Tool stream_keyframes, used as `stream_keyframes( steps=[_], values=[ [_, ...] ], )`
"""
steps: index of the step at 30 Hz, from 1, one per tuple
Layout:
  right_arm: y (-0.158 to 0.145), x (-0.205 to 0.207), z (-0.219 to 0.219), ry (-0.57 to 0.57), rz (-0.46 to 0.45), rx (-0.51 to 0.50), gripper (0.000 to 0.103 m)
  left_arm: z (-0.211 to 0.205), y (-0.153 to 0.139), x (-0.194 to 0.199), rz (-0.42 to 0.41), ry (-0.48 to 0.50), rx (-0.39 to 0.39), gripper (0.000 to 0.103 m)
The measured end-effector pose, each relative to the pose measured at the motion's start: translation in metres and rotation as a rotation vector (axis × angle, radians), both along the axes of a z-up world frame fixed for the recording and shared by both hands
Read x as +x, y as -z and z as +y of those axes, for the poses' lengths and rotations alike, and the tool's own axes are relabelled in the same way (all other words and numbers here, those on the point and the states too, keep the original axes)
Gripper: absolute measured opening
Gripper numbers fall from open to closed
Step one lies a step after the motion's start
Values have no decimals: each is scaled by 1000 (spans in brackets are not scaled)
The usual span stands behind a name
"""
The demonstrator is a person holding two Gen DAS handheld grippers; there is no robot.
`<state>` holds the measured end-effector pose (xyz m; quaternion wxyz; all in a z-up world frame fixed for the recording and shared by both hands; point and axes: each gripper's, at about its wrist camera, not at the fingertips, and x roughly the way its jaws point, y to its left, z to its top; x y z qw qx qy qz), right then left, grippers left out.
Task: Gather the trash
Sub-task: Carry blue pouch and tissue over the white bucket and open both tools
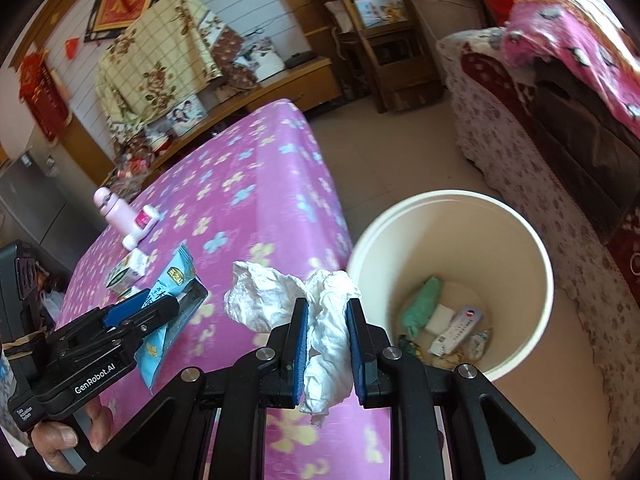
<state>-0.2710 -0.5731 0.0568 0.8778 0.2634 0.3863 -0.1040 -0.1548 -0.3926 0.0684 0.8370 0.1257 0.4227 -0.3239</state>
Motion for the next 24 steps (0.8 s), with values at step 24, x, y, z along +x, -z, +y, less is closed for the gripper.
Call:
stream_keyframes(
  steps=[24],
  values=[
    [45, -27, -76, 152, 91, 19, 18, -97, 31, -5, 96, 108, -29, 42]
  ],
)
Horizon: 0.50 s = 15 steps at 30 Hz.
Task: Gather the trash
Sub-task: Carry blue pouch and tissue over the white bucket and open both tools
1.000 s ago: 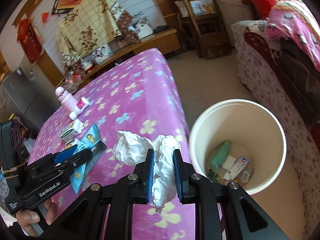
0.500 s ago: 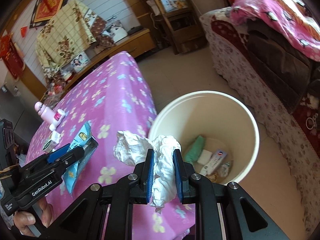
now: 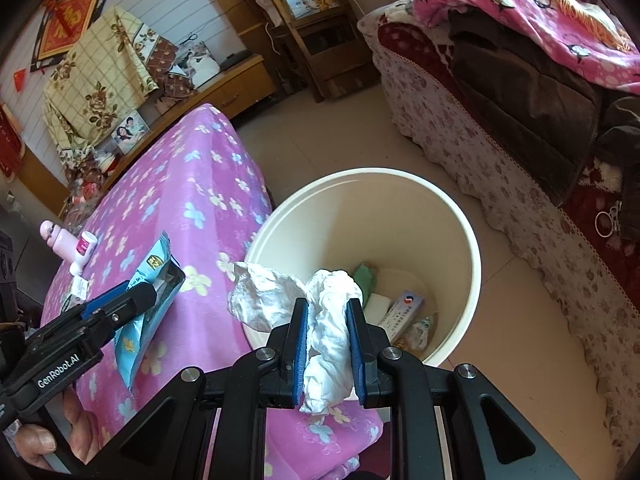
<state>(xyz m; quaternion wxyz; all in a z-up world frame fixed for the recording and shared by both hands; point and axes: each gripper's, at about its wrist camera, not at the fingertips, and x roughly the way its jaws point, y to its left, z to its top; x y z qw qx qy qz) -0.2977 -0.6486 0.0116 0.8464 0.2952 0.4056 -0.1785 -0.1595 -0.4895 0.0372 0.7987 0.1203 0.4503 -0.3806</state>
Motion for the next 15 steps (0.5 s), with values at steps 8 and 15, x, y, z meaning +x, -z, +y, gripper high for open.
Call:
stream_keyframes(
  steps=[8, 15],
  values=[
    [13, 5, -13, 39, 16, 13, 31, -15, 6, 1, 25, 8, -29, 48],
    [14, 4, -13, 43, 24, -7, 50, -9, 11, 14, 106, -35, -83, 56]
  ],
)
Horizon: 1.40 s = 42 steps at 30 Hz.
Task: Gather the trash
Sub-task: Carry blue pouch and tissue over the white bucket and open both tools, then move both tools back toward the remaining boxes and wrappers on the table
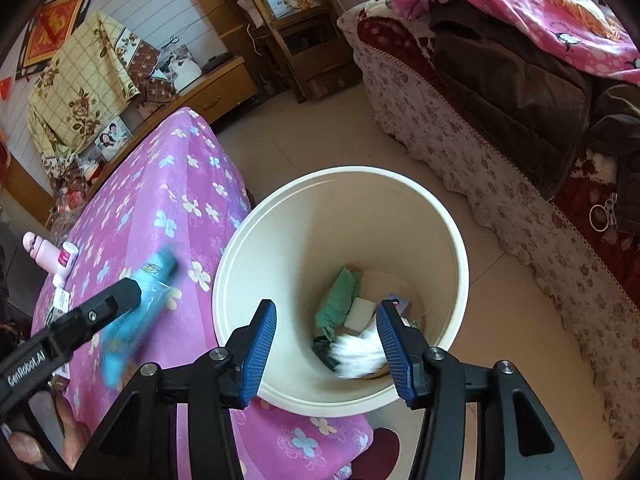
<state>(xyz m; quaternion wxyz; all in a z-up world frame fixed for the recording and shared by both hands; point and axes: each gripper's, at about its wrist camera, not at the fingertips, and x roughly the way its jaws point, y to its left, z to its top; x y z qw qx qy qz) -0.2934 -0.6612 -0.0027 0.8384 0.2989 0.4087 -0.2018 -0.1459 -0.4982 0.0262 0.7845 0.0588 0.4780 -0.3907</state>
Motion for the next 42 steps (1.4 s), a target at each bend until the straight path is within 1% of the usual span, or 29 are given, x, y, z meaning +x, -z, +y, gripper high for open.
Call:
stream_keyframes(
  steps=[6, 14, 25, 33, 36, 42],
  values=[
    [2, 1, 4, -11, 6, 26, 50, 5, -2, 0, 2, -1, -4, 57],
    [-8, 4, 14, -35, 5, 0, 50, 16, -6, -2, -56, -24, 41, 57],
    [-24, 9, 35, -62, 1, -28, 50, 45, -14, 0, -77, -76, 51, 57],
    [-43, 16, 63, -117, -22, -49, 51, 74, -21, 0, -98, -113, 61, 57],
    [-48, 22, 78, -144, -30, -57, 52, 89, -24, -1, -109, -130, 68, 57],
    [-52, 36, 107, -198, -46, -45, 53, 129, -23, 0, -113, -165, 107, 57]
  ],
)
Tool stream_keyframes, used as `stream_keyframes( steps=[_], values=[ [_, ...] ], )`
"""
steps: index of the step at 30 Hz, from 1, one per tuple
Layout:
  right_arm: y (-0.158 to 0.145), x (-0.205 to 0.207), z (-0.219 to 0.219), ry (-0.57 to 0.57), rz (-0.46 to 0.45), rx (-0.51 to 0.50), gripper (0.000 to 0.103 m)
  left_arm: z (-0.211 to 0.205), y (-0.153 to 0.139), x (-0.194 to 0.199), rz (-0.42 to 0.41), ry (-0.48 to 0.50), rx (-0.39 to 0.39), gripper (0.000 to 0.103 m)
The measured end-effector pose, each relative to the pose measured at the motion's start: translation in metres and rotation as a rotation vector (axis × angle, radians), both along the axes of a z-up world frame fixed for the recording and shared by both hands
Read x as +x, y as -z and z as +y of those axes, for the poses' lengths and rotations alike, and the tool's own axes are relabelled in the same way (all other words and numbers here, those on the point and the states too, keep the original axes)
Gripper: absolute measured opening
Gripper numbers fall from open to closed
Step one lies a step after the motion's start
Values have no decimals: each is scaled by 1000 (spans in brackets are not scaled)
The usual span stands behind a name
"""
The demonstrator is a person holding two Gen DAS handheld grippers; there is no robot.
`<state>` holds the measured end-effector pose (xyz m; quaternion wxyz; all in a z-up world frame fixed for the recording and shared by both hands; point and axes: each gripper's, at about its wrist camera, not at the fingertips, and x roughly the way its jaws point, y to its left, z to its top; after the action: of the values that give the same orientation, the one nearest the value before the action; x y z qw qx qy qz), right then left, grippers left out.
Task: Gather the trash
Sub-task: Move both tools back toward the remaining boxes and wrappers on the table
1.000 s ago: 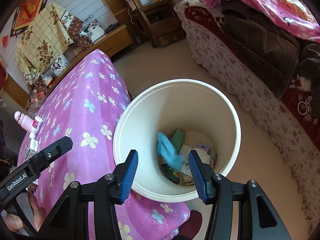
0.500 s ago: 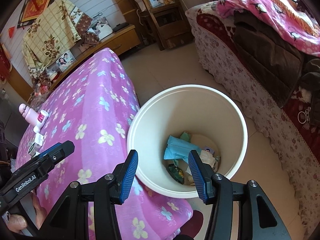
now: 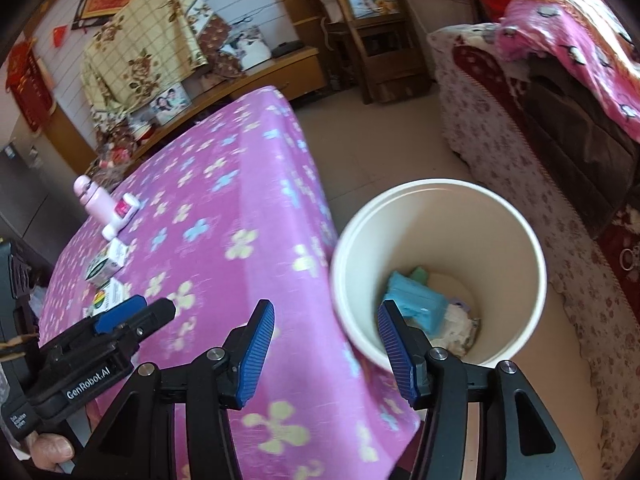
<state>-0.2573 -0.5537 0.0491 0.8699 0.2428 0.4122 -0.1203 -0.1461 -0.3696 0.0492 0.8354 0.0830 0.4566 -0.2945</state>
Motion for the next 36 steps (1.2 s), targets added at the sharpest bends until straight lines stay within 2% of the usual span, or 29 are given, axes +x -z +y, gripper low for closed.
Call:
stream_keyframes(
  steps=[12, 15, 20, 27, 30, 32, 36],
  values=[
    [0, 33, 67, -135, 8, 7, 54, 93, 15, 8, 35, -100, 45, 57],
    [-2, 37, 80, -158, 10, -2, 54, 118, 23, 10, 65, -128, 47, 57],
    [-3, 44, 95, -185, 18, -6, 54, 158, 24, 18, 62, -183, 60, 57],
    [-1, 57, 124, -243, 35, -19, 54, 231, 12, 59, 41, -357, 45, 57],
    [2, 64, 135, -262, 45, -16, 55, 262, 13, 85, 47, -441, 64, 57],
    [4, 69, 146, -285, 52, -12, 55, 285, 14, 99, 58, -490, 47, 57],
    [7, 82, 171, -337, 70, -21, 55, 312, 11, 106, 64, -518, 12, 57]
  ],
)
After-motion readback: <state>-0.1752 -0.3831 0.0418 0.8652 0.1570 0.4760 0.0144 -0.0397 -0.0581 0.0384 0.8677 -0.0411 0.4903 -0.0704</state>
